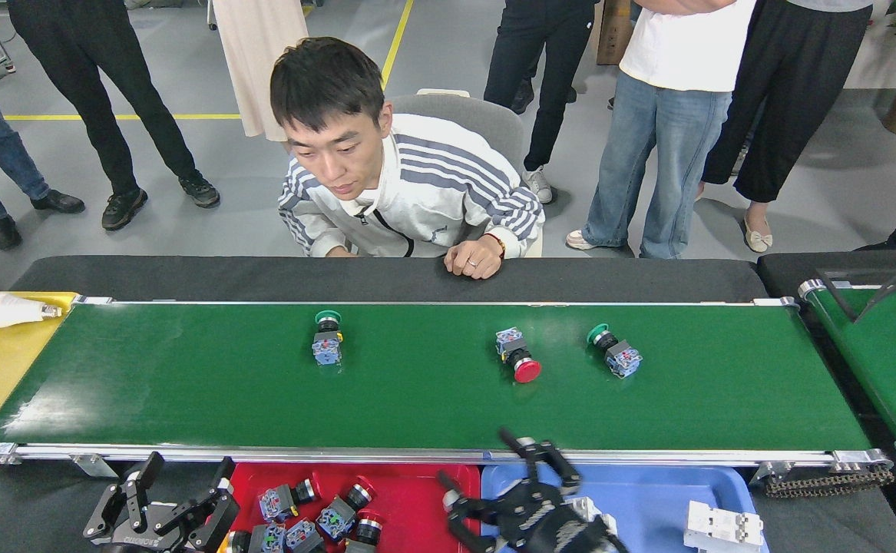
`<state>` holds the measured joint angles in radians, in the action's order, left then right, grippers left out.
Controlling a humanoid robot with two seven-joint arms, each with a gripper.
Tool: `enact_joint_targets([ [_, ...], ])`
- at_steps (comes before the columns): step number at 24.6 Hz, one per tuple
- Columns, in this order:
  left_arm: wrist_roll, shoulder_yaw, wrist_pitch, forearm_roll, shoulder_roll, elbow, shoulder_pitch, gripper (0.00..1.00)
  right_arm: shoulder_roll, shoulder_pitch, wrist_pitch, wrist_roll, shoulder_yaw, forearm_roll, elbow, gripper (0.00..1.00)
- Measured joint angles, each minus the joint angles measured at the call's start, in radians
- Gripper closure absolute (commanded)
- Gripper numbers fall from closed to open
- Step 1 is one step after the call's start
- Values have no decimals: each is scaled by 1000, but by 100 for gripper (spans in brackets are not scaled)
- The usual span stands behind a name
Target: Pick switch part from conveyor to tray
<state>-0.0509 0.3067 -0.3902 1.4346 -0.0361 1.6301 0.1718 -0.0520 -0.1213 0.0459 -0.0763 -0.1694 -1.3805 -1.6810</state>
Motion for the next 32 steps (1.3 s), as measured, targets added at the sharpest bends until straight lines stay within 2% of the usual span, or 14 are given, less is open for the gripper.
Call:
enact_joint_targets([
  [3, 1, -5, 11, 69, 0, -6, -54, 0, 6, -34, -101, 6, 62, 0, 0, 0],
  [7, -2, -56, 19, 179, 7, -129, -235, 0, 14, -13, -138, -6, 69, -2, 10, 0],
  [9, -4, -75, 22, 189, 8, -215, -311, 0, 14, 60, -144, -33, 65, -9, 41, 0],
  [12, -6, -89, 35, 191, 8, -351, -404, 0, 14, 213, -148, -84, 42, -11, 148, 0],
  [15, -6, -89, 45, 192, 7, -453, -474, 0, 14, 330, -145, -115, -13, -11, 265, 0],
  [20, -8, -104, 89, 192, 3, -602, -561, 0, 7, 447, -143, -147, -91, -9, 427, 0],
  [24, -4, -164, 175, 193, -17, -755, -665, 0, -38, 543, -146, -151, -131, -9, 585, 1],
  [25, 1, -176, 203, 193, -24, -796, -688, 0, -53, 578, -147, -151, -133, -9, 640, 4],
  [26, 4, -186, 230, 192, -29, -834, -714, 0, -68, 611, -148, -153, -135, -9, 694, 16],
  [29, 28, -211, 313, 192, -36, -951, -787, 4, -95, 669, -150, -150, -161, -9, 799, 76],
  [30, 38, -221, 336, 193, -40, -992, -808, 6, -95, 674, -151, -146, -180, -9, 809, 84],
  [32, 63, -239, 382, 192, -46, -1060, -837, 18, -96, 677, -151, -136, -211, -7, 812, 93],
])
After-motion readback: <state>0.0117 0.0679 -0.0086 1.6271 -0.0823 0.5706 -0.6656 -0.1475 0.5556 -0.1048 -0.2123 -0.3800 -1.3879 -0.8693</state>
